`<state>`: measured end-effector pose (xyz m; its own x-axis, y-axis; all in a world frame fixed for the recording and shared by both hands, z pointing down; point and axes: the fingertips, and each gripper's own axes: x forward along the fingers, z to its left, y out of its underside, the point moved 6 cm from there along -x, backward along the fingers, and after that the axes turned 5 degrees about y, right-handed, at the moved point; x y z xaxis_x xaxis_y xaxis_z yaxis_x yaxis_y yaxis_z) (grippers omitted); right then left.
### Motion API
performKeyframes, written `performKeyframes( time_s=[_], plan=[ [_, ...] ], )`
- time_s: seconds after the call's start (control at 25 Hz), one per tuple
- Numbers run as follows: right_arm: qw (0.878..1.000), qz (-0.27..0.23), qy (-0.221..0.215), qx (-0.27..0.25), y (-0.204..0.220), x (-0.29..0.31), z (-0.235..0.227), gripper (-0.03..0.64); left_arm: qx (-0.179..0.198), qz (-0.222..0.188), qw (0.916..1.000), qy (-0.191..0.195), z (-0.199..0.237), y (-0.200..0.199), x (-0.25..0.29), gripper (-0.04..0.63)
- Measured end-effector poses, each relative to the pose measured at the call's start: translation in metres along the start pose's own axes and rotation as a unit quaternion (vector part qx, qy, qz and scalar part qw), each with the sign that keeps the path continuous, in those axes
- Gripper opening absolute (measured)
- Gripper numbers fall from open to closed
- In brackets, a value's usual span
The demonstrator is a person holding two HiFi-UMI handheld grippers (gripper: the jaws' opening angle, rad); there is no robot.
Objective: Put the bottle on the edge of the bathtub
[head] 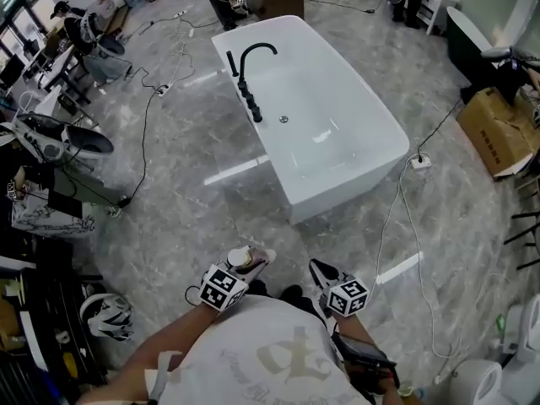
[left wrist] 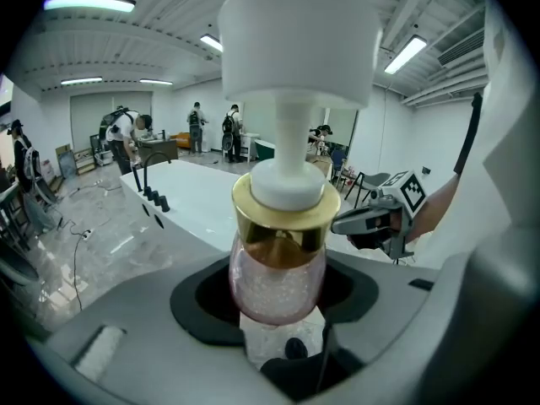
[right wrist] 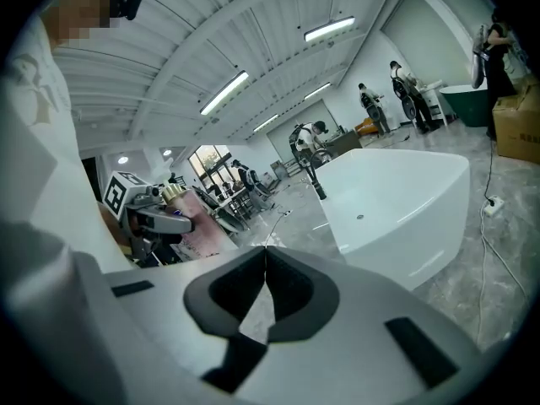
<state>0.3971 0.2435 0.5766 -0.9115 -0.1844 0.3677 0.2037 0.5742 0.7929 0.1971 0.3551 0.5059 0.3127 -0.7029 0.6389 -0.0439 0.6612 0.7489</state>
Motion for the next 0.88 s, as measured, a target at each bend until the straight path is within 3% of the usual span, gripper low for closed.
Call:
performKeyframes(
  time_s=[0.32, 0.88],
  plan=[
    [1.0, 0.015, 0.01, -0.008, -0.003, 0.027, 0.021, 0.006, -0.009, -0.013, 0.9998, 0.011, 0.031, 0.012, -0.014, 0.218],
    [0.998, 0.03, 0.055, -0.019, -0.03, 0.103, 0.064, 0.006, -0.031, -0.039, 0.9977, 0.048, 0.129, 0.021, -0.041, 0.218]
  ],
)
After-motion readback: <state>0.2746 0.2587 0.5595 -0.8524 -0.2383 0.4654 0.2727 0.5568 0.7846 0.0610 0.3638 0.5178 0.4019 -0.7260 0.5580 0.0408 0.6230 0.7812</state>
